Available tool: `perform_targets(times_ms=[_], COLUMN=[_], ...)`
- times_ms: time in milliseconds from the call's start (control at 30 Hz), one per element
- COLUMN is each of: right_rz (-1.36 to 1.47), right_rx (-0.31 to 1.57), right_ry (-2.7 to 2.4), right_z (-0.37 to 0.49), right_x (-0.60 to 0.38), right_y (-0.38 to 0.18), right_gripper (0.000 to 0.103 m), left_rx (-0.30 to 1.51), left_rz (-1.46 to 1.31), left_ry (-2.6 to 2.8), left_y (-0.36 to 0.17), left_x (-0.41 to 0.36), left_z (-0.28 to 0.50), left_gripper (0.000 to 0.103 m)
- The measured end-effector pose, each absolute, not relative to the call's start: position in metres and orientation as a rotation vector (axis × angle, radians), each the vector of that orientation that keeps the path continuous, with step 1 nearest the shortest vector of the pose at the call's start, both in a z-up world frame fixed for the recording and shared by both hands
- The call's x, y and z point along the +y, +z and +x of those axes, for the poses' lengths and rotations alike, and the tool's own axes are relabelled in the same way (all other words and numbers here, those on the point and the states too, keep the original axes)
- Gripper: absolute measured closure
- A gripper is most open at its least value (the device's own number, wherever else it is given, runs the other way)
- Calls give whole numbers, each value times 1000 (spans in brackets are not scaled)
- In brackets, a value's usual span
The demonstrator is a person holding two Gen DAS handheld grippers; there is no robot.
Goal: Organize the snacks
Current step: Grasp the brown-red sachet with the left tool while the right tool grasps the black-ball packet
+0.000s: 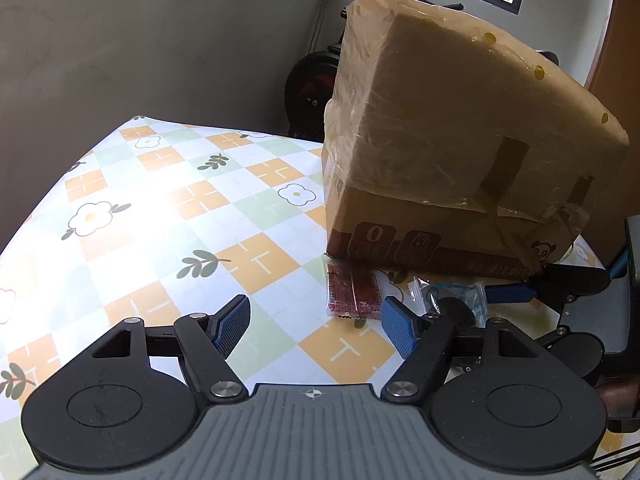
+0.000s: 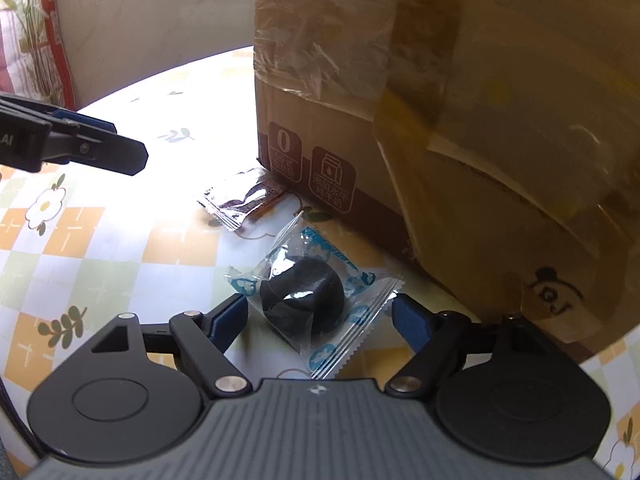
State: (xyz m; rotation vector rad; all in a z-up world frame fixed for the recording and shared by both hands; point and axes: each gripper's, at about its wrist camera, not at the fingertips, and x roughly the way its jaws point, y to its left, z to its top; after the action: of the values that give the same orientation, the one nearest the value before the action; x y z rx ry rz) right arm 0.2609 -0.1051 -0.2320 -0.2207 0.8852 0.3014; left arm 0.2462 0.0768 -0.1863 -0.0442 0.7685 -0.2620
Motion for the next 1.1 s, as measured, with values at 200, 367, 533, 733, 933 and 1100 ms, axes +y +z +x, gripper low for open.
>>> perform_targets(times_ms=[200,367,533,733,933,1100], right_rz=[-294,-332,-223,-36,66,-10], right_rx=[836,823,858,924,888,856], right_ry=[312,383,424,410,344,292], right_z=[260,264,280,269,264,261], right_x=[-101,-95,-103,-118,-125,-119], right_y=[-227,-228,-235,-233,-231,-231], right_gripper=[15,15,16,23,28,45], left_rx=[772,777,780,790,794,798], left_rz=[-52,-48,-51,-49,-41,-35], left_ry=[-257,-259,-255,-251,-259,-260], left_y=[-188,-189,-189,-192,-194,-195], left_x=[78,75,75,75,68,63], left_z=[249,249,248,249,250,250], left_gripper=[28,28,28,28,28,28])
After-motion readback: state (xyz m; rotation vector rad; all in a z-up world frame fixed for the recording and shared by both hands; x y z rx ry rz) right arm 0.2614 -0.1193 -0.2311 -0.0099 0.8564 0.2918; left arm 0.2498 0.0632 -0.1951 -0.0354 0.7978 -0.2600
